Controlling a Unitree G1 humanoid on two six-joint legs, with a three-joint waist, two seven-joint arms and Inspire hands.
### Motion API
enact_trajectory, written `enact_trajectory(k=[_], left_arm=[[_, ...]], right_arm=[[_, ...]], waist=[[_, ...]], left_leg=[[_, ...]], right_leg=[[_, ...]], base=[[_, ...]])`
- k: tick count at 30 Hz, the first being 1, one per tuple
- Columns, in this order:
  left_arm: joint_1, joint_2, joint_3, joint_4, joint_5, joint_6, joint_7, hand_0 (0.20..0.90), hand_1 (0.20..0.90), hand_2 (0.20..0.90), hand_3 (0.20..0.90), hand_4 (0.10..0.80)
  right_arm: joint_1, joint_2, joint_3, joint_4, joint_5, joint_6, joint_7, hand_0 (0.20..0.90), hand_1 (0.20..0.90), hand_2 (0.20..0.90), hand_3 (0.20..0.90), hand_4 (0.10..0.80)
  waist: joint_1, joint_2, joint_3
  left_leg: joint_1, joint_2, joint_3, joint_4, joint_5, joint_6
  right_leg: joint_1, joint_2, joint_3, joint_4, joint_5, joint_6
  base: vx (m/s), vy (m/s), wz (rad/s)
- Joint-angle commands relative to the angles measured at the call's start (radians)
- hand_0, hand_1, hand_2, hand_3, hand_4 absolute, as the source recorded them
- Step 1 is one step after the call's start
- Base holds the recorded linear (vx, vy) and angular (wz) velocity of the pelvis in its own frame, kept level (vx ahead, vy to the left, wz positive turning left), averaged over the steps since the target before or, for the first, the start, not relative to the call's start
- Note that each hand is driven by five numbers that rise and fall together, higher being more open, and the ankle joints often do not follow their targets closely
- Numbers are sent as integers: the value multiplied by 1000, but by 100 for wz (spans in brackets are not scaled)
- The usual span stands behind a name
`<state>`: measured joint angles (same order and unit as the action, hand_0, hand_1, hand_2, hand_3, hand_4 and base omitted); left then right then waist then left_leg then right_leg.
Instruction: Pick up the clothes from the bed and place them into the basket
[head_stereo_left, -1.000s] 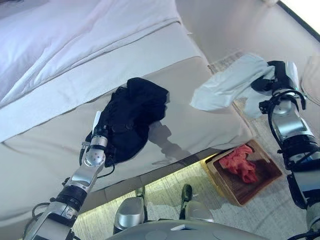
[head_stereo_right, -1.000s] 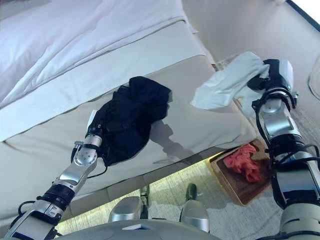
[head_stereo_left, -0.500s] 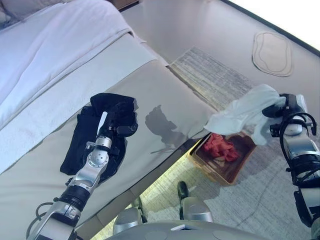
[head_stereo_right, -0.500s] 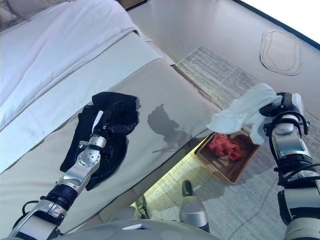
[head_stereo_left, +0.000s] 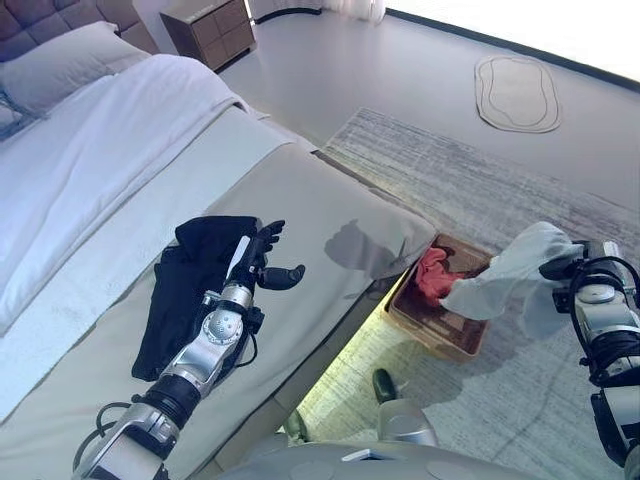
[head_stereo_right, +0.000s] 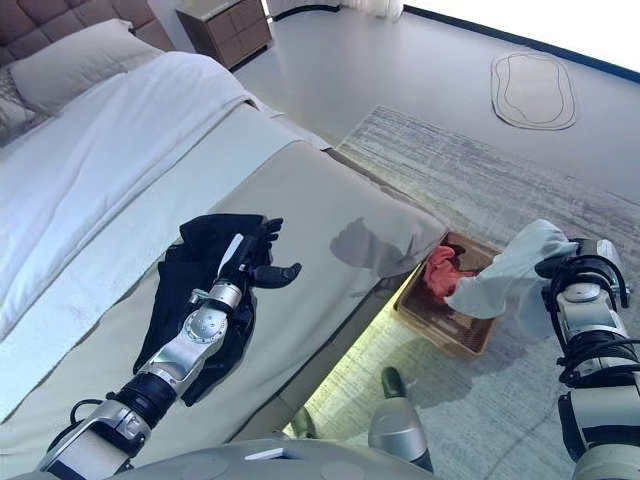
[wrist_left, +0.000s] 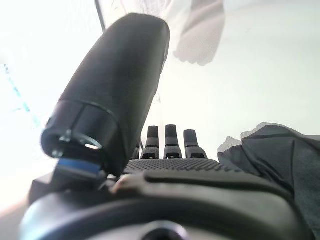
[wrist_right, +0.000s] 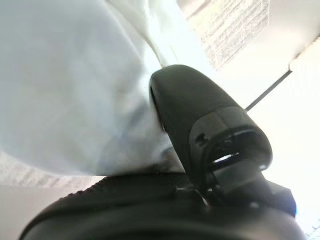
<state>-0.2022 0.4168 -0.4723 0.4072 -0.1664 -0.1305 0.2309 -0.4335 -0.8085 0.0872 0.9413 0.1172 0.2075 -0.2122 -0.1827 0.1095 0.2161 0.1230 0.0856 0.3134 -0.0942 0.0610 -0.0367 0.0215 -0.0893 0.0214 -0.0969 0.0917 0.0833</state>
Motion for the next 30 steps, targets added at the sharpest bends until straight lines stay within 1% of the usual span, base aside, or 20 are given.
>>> enact_trajectory(k=[1, 5, 8, 9, 10, 11, 12, 17, 30], left_arm=[[-90, 13, 12, -12, 5, -83, 32, 900, 900, 900, 900, 800], [-87, 16, 11, -20, -1, -84, 30, 900, 900, 900, 900, 800], [-82, 26, 12, -31, -4, -84, 21, 900, 900, 900, 900, 800], [-85, 27, 9, -31, -5, -85, 21, 900, 900, 900, 900, 800], [-88, 29, 6, -32, -7, -84, 21, 900, 900, 900, 900, 800], [-91, 31, 3, -32, -10, -84, 21, 900, 900, 900, 900, 800], [-91, 31, 2, -30, -10, -86, 21, 900, 900, 900, 900, 800], [-89, 33, 0, -27, -13, -91, 21, 900, 900, 900, 900, 800], [-74, 41, 14, -17, -15, -92, 19, 900, 900, 900, 900, 800]], right_arm=[[-154, -85, 43, 20, -37, -103, -37, 300, 300, 300, 200, 100], [-158, -79, 55, 38, -44, -102, -34, 300, 300, 300, 200, 100], [-149, -76, 55, 39, -41, -102, -42, 300, 300, 300, 200, 100], [-152, -76, 58, 39, -39, -101, -43, 314, 314, 314, 216, 116], [-157, -77, 62, 39, -37, -99, -42, 385, 385, 385, 299, 199], [-163, -77, 65, 41, -34, -102, -39, 787, 787, 787, 768, 668], [-166, -77, 65, 40, -38, -100, -37, 900, 900, 900, 900, 800], [-166, -72, 70, 36, -51, -88, -42, 900, 900, 900, 900, 800], [-140, -51, 68, 24, -63, -74, -37, 900, 900, 900, 900, 800]], waist=[[27, -35, -8], [31, -21, 1], [36, -16, 4], [38, -16, 6], [39, -15, 7], [41, -14, 8], [41, -13, 8], [47, -16, 6], [64, -44, -15]], left_leg=[[48, 12, 3, 7, -104, -38], [42, 8, 1, 7, -102, -38], [36, 7, -5, 7, -101, -38], [34, 7, -6, 7, -100, -38], [31, 7, -8, 7, -100, -38], [30, 7, -10, 7, -99, -38], [28, 6, -11, 7, -99, -39], [23, 6, -16, 7, -95, -38], [26, 14, -25, 7, -89, -37]], right_leg=[[0, 16, -31, 17, -34, -14], [-2, 14, -37, 12, -33, -14], [-5, 11, -45, 10, -32, -14], [-6, 10, -48, 10, -32, -13], [-7, 10, -51, 10, -32, -13], [-9, 10, -53, 10, -33, -13], [-9, 10, -54, 10, -33, -13], [-9, 11, -60, 10, -33, -14], [7, 14, -75, 10, -36, -19]], base=[[-42, -23, 3], [0, 0, 0], [-28, -33, 3], [-35, -27, 3], [-33, -22, 5], [-24, -16, 6], [-18, -11, 5], [-7, -5, 5], [2, -2, 1]])
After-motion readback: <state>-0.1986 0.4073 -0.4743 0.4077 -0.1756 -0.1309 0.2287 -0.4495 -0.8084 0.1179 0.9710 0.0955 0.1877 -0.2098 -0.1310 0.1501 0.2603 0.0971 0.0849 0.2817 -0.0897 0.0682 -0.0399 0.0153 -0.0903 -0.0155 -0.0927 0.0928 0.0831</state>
